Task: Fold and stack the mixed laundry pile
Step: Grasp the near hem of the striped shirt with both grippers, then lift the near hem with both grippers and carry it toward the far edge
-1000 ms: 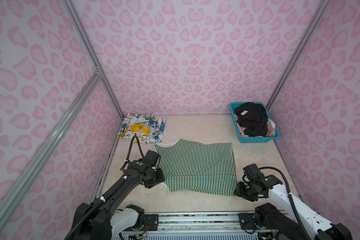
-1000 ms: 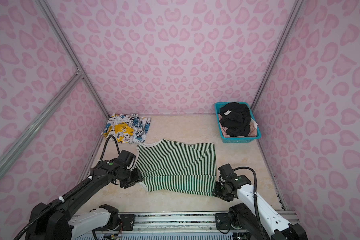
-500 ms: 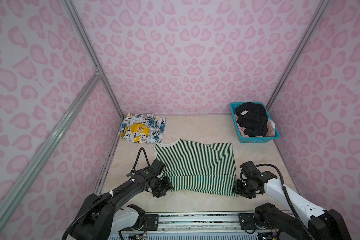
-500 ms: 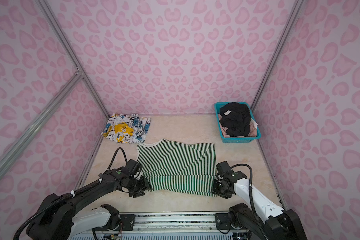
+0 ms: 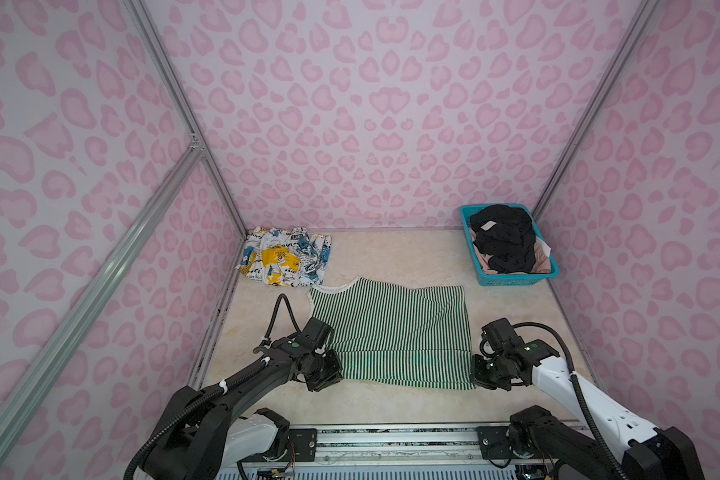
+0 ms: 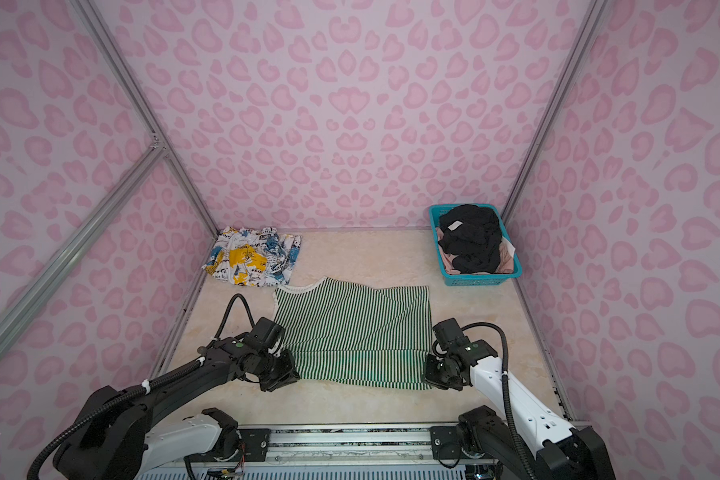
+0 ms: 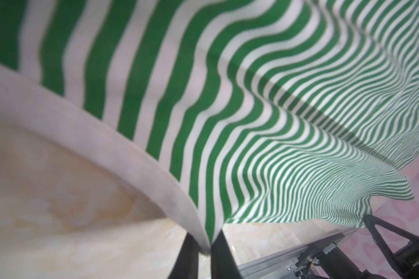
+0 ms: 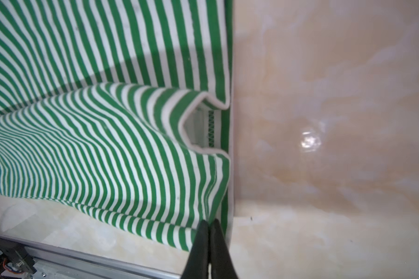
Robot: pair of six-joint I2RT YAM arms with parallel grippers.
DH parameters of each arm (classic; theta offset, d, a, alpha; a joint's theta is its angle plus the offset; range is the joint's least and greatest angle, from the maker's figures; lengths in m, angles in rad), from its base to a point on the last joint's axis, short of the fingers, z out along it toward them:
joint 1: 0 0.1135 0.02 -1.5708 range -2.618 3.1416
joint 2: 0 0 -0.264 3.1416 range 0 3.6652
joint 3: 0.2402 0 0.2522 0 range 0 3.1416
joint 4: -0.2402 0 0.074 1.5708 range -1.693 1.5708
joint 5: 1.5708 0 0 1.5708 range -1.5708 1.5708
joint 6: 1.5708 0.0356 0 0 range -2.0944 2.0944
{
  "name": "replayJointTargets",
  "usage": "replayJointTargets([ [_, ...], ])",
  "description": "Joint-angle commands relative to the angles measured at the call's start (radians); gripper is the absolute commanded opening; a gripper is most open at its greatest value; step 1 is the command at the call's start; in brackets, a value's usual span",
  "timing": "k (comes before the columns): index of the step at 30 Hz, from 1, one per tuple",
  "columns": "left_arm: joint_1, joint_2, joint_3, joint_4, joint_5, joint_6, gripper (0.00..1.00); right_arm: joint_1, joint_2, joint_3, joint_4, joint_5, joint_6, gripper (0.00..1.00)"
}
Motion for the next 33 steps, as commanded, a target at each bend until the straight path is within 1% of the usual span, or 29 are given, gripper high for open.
replayJointTargets([
  [1, 0.001, -0.024, 0.045, -0.133, -0.021, 0.051, 0.06, 0.001, -0.024, 0.022, -0.048, 0.011, -0.006, 0.00],
  [4, 0.001, -0.037, 0.096, -0.226, -0.026, 0.083, 0.02, 0.002, -0.067, 0.059, -0.068, 0.044, -0.022, 0.00],
  [11, 0.002, -0.043, 0.236, -0.369, -0.057, 0.144, 0.02, 0.003, -0.157, 0.202, -0.103, 0.061, -0.133, 0.00],
  [18, 0.022, -0.055, 0.359, -0.450, -0.086, 0.172, 0.02, 0.004, -0.216, 0.293, -0.093, 0.045, -0.230, 0.00],
  [21, 0.054, -0.057, 0.407, -0.467, -0.091, 0.189, 0.02, 0.003, -0.212, 0.337, -0.082, 0.072, -0.260, 0.00],
  [23, 0.101, -0.045, 0.442, -0.437, -0.089, 0.197, 0.02, -0.004, -0.171, 0.375, -0.040, 0.112, -0.277, 0.00],
  [24, 0.129, -0.031, 0.469, -0.413, -0.077, 0.201, 0.02, -0.010, -0.137, 0.400, -0.012, 0.111, -0.289, 0.00],
  [26, 0.193, 0.025, 0.555, -0.363, -0.050, 0.205, 0.02, -0.034, -0.032, 0.484, 0.057, 0.078, -0.328, 0.00],
  [27, 0.208, 0.054, 0.605, -0.337, -0.045, 0.210, 0.02, -0.045, 0.014, 0.528, 0.086, 0.068, -0.344, 0.00],
  [29, 0.239, 0.143, 0.752, -0.311, -0.041, 0.239, 0.02, -0.075, 0.153, 0.666, 0.127, 0.028, -0.373, 0.00],
  [31, 0.266, 0.250, 0.918, -0.310, -0.019, 0.267, 0.02, -0.102, 0.291, 0.840, 0.130, -0.030, -0.409, 0.00],
  [33, 0.280, 0.369, 1.153, -0.334, 0.003, 0.305, 0.02, -0.107, 0.438, 1.089, 0.084, -0.068, -0.475, 0.00],
])
